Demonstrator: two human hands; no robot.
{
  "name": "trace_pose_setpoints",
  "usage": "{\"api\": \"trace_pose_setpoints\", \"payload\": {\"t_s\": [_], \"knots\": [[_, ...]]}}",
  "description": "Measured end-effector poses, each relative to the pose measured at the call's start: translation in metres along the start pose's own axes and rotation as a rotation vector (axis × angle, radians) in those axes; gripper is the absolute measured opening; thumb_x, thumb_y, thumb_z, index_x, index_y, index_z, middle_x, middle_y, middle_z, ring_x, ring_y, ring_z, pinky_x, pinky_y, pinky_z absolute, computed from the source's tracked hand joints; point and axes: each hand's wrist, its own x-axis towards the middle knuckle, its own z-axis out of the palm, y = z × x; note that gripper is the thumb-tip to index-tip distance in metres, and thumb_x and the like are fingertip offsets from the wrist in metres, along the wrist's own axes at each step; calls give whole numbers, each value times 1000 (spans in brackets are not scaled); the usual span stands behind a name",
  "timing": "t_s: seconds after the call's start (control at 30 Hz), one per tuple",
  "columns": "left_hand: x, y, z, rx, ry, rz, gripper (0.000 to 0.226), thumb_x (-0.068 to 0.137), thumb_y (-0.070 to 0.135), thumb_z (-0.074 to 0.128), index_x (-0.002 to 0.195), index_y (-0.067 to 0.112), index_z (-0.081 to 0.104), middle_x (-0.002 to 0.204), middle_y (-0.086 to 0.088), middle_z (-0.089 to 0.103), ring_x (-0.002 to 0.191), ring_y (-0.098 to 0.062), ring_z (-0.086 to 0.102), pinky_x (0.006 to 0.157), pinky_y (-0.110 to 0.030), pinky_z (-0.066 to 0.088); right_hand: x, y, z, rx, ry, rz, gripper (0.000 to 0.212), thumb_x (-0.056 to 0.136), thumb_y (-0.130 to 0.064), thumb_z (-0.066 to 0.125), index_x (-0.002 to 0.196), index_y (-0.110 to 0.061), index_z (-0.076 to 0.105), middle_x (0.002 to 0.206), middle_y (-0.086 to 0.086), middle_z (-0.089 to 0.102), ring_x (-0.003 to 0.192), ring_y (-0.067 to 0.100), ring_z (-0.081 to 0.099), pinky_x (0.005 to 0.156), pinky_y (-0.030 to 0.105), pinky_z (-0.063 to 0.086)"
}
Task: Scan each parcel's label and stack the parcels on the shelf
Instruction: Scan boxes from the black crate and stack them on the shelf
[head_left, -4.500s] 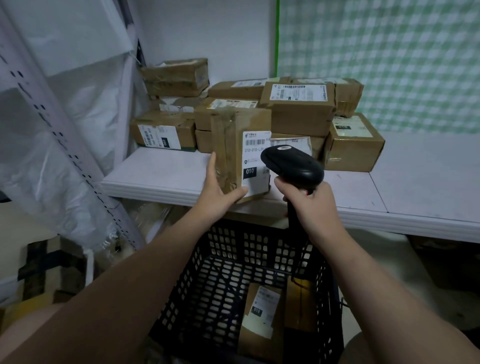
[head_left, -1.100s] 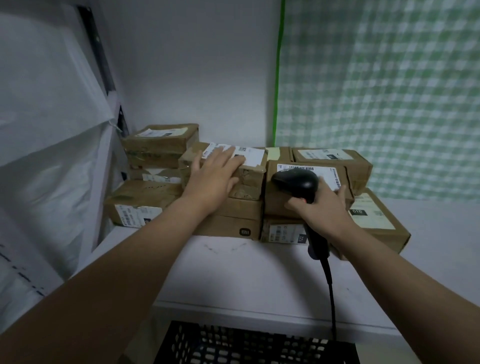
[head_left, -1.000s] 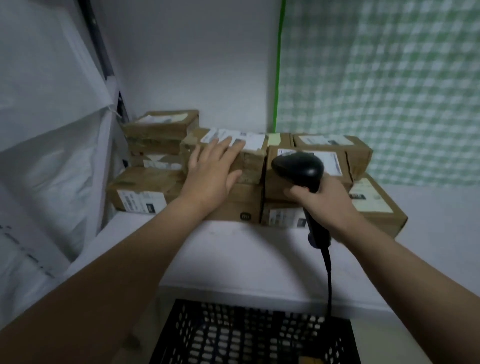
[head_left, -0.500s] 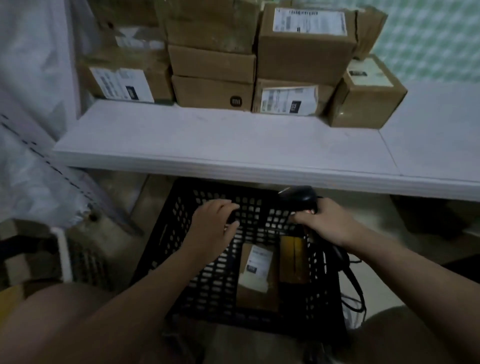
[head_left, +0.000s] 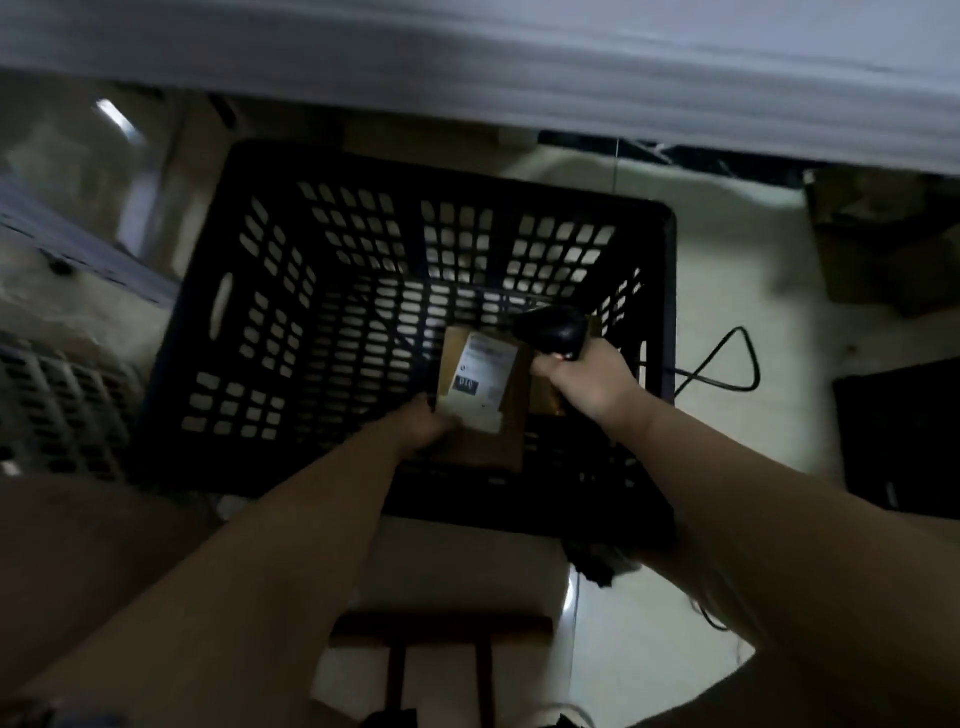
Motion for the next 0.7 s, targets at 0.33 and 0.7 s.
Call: {"api": "trace_pose_setpoints", "payload": {"t_s": [0.33,0.7], "knots": [[39,-1,13,-346,-36,-124,80,70,46,79,136,12,50,131,-9,58,116,-26,58,102,-44,46,25,23,12,-20,76,74,7,90,-25,65,87,-20,62,70,-6,57,63,8,53,50,19,40],[6,34,8,-212,216,13,59,81,16,74,120,6,32,113,-9,50,97,-20,50,77,-31,42,17,14,12,-5,68,21,9,91,-22,64,89,-13,65,71,-1,60,64,12,56,52,23,41]]}}
